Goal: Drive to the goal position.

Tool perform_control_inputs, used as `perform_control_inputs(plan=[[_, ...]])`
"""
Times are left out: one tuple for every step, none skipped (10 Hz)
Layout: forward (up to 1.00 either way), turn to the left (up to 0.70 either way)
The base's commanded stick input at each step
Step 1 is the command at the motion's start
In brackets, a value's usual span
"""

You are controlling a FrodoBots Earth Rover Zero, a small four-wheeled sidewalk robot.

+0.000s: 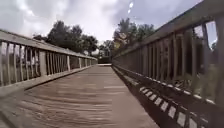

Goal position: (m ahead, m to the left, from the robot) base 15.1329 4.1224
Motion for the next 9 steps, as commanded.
perform_control_inputs(plan=[[0.85, 0.00], [0.85, 0.00], [0.85, 0.00], [0.85, 0.00], [0.85, 0.00], [0.85, 0.00], [0.85, 0.00], [0.85, 0.00], [0.85, 0.00]])
